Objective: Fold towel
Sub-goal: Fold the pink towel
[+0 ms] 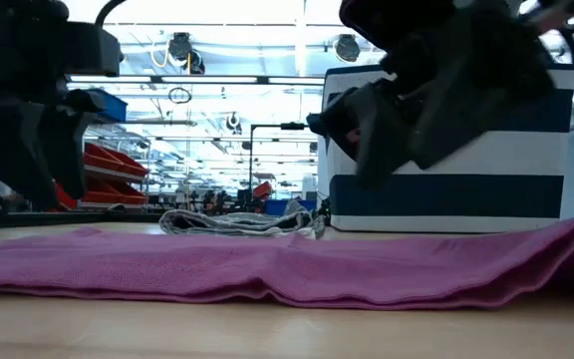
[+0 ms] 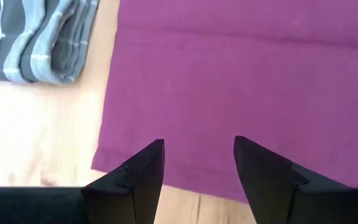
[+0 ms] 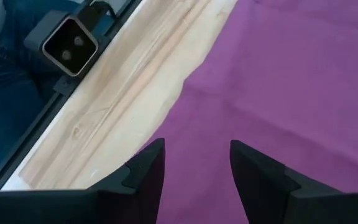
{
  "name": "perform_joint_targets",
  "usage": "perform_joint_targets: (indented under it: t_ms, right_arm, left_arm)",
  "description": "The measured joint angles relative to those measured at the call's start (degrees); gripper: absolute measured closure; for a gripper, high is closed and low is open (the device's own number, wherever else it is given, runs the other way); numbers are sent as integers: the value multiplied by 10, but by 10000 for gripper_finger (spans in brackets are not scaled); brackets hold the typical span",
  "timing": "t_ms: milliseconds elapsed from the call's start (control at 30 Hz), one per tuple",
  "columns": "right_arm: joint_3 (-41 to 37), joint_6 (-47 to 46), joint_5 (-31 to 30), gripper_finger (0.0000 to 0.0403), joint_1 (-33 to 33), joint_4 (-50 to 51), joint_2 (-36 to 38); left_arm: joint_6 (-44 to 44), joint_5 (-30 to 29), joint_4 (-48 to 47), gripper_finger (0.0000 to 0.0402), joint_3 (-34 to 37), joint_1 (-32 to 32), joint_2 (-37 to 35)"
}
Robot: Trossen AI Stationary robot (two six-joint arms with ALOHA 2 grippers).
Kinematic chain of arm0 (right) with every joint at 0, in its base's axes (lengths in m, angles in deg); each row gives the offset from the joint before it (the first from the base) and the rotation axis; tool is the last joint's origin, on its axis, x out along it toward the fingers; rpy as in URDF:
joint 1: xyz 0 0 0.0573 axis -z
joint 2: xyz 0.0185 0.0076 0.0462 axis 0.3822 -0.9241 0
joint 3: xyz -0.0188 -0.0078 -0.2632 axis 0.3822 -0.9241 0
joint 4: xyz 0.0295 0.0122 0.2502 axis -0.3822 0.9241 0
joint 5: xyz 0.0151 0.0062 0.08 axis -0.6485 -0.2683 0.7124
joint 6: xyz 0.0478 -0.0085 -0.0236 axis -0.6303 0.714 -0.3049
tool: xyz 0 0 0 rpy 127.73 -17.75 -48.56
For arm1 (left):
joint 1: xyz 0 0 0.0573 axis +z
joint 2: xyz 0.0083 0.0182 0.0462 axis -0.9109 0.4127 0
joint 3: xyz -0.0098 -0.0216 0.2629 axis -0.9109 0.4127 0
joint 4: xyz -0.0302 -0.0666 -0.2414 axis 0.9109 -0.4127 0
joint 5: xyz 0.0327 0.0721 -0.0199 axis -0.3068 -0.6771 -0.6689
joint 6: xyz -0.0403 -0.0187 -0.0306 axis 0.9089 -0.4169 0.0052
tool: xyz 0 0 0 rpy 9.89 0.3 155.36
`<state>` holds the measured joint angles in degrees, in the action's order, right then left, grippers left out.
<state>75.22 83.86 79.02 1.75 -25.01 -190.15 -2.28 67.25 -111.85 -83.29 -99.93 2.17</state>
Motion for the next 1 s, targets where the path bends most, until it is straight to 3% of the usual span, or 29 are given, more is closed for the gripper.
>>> perform_joint_targets:
  t_ms: [433,600,767,1000]
  right_arm:
    - [0,-5,-3,234,1,81,26]
    - [0,1,-35,234,3,102,43]
    - [0,3,-71,234,13,194,50]
    - [0,89,-73,234,11,279,72]
  left_arm:
    - [-6,-38,22,200,4,0,0]
    - [-18,-43,33,200,4,4,0]
    - [-18,-49,49,200,4,7,0]
    - [-21,-53,61,200,4,7,1]
